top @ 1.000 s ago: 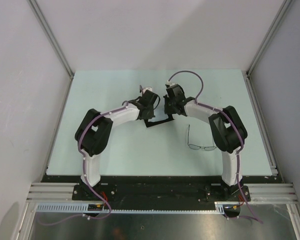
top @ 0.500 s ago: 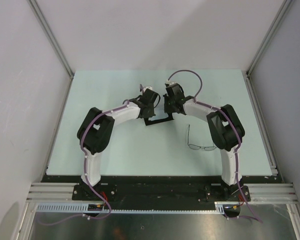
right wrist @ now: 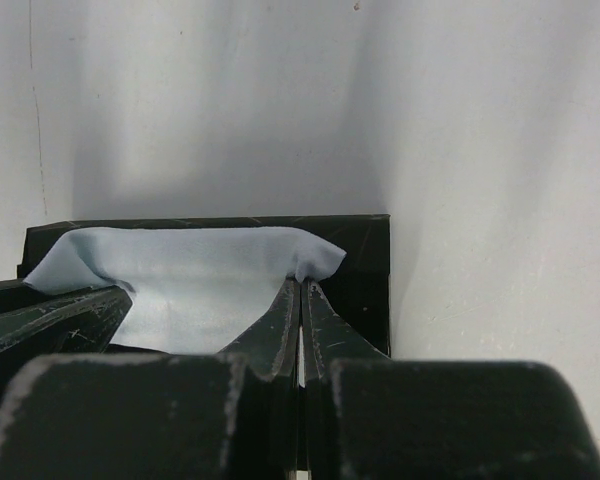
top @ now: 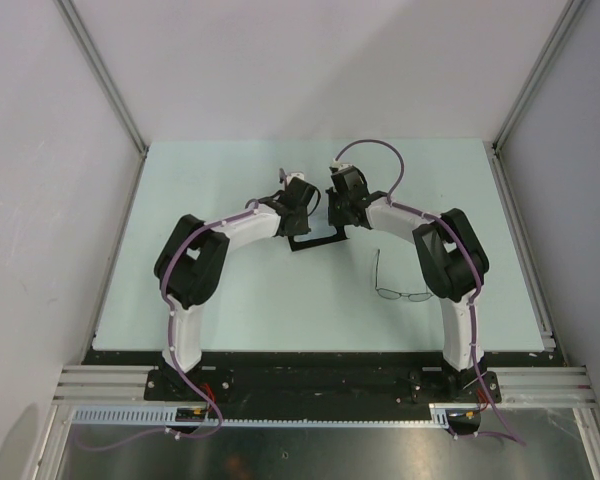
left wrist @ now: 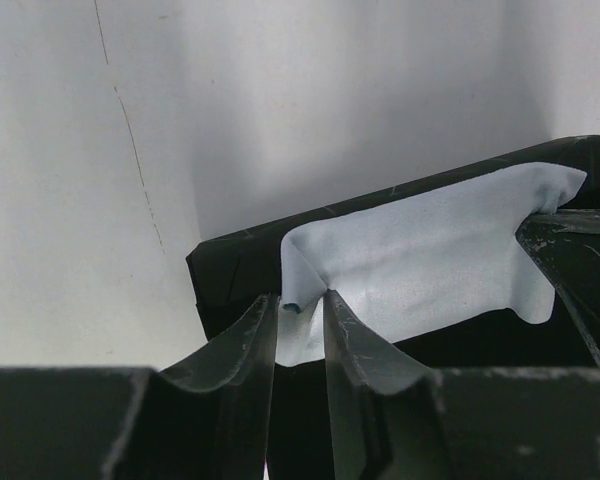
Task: Organize the sunglasses
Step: Place the folded cleaning cloth in the sunglasses case.
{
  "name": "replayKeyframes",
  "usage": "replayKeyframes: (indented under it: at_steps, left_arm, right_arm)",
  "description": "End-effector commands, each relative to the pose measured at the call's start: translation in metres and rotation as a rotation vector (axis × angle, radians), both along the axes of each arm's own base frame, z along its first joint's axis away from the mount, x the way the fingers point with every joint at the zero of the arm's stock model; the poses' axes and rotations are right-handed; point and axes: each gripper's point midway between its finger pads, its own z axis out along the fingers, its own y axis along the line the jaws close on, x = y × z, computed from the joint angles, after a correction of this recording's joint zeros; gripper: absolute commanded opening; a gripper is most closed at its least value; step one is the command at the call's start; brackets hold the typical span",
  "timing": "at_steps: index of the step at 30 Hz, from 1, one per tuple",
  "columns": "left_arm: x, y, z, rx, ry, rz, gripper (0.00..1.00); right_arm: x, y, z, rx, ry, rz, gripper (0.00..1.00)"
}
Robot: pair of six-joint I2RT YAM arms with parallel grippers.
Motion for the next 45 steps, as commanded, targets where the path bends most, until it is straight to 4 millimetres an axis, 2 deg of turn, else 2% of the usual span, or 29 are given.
replayKeyframes:
  at_steps: [1, 7, 11, 16, 24, 38, 45]
  left_arm:
    - [0.008, 0.002, 0.022, -0.022, -0.051, 0.018, 0.31]
    - [0.004, 0.004, 0.034, -0.036, -0.069, 0.019, 0.33]
    - [0.002, 0.005, 0.047, -0.048, -0.092, 0.020, 0.41]
    - [0.001, 0.009, 0.062, -0.056, -0.121, 0.030, 0.45]
    - [0.009, 0.008, 0.061, -0.041, -0.133, 0.040, 0.43]
    - [0.020, -0.005, 0.040, -0.072, -0.092, 0.002, 0.39]
    - [0.024, -0.004, 0.038, -0.070, -0.095, 0.002, 0.27]
  right_arm:
    - [0.013, -0.002, 0.010, 0.000, -0.035, -0.026, 0.00]
    - [0.013, -0.002, 0.010, -0.001, -0.035, -0.027, 0.00]
    - [0.014, -0.001, 0.011, 0.004, -0.036, -0.026, 0.00]
    - [0.014, -0.001, 0.010, 0.002, -0.034, -0.031, 0.00]
    - [0.014, -0.002, 0.006, 0.007, -0.025, -0.036, 0.00]
    - [0.014, -0.005, 0.003, 0.007, -0.016, -0.042, 0.00]
    - [0.015, -0.004, 0.002, 0.010, -0.014, -0.041, 0.00]
